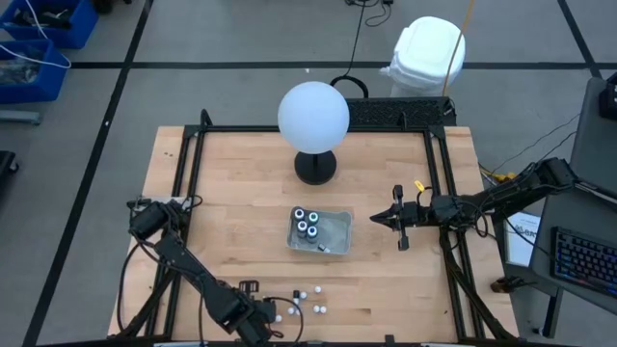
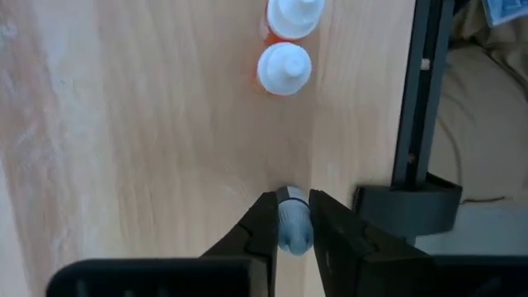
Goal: Pick & Place food coloring
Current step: Put the small black food coloring bottle into the gray bin
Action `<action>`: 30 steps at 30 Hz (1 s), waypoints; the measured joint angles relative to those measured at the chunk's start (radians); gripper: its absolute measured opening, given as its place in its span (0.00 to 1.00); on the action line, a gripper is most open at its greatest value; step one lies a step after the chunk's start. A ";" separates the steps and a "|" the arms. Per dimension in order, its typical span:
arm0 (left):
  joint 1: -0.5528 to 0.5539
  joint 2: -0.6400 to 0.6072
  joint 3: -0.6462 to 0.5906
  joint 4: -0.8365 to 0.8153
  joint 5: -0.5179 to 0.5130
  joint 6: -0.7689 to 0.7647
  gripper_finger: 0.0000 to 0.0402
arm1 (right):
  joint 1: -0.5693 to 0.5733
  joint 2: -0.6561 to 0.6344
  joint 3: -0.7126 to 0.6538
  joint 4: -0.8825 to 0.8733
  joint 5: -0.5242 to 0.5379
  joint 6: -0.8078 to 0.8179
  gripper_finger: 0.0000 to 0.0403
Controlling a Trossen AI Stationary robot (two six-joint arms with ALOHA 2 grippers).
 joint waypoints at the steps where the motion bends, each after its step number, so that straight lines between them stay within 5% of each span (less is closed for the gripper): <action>1: 0.006 -0.005 0.000 -0.001 0.009 0.004 0.15 | 0.000 0.000 0.000 0.000 0.000 0.000 0.00; 9: 0.040 -0.063 0.073 -0.170 -0.035 0.075 0.13 | 0.000 0.000 0.000 0.000 0.000 0.002 0.00; 18: 0.143 -0.078 0.305 -0.319 -0.066 0.279 0.14 | 0.000 0.000 0.000 0.000 0.000 0.002 0.00; 30: 0.397 -0.078 0.606 -0.332 -0.121 0.626 0.15 | 0.000 0.000 0.000 0.000 0.000 0.001 0.00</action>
